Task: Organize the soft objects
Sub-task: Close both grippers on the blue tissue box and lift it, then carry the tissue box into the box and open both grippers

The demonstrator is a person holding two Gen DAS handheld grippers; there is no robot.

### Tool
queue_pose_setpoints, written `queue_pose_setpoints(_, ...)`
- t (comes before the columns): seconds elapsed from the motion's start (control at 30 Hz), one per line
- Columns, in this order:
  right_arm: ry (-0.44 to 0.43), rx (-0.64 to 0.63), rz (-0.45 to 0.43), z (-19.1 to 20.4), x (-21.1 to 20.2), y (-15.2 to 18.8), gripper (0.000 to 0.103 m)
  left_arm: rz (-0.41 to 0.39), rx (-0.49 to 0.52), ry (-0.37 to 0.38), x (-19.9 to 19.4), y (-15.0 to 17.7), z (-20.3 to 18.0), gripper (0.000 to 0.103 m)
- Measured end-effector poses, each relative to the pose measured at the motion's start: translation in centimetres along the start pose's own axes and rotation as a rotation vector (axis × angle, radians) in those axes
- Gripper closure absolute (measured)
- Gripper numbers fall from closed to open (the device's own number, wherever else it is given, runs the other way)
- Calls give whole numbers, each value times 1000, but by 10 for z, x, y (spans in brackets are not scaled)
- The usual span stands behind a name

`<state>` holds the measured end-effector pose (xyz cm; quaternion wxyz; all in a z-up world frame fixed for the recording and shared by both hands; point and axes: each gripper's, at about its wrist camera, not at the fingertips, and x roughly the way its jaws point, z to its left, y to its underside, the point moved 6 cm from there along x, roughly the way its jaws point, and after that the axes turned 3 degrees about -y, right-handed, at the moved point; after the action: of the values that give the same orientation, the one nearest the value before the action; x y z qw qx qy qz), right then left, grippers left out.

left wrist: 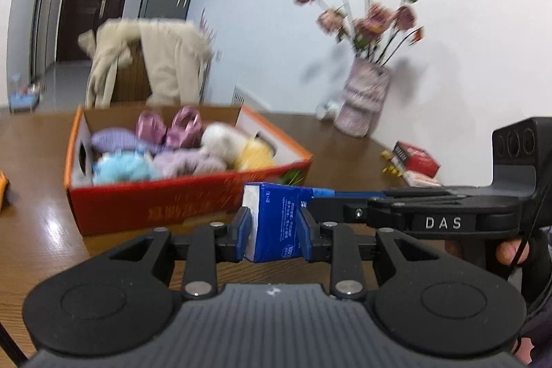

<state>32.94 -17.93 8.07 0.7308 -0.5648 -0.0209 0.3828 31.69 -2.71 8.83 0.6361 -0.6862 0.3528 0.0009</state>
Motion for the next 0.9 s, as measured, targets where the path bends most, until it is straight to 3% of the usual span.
queue_pose_setpoints(0.23,-10,-91,-107,50,-64,-21,76,-68,36,-6,-62,-18,-37,74)
queue_pose_setpoints(0.43,-10,-147,-149,67,-81,-45,76,-95,58,-10,-71,-37,-41,74)
queue_pose_setpoints(0.63,-1,-128,-150,51,-45,-82,76,-125,-10,-13,-41,-73,-8,74)
queue_pose_setpoints(0.9,25,-63,-77,8,42,-98,77,-53,-104,-62,34,-88,46,74)
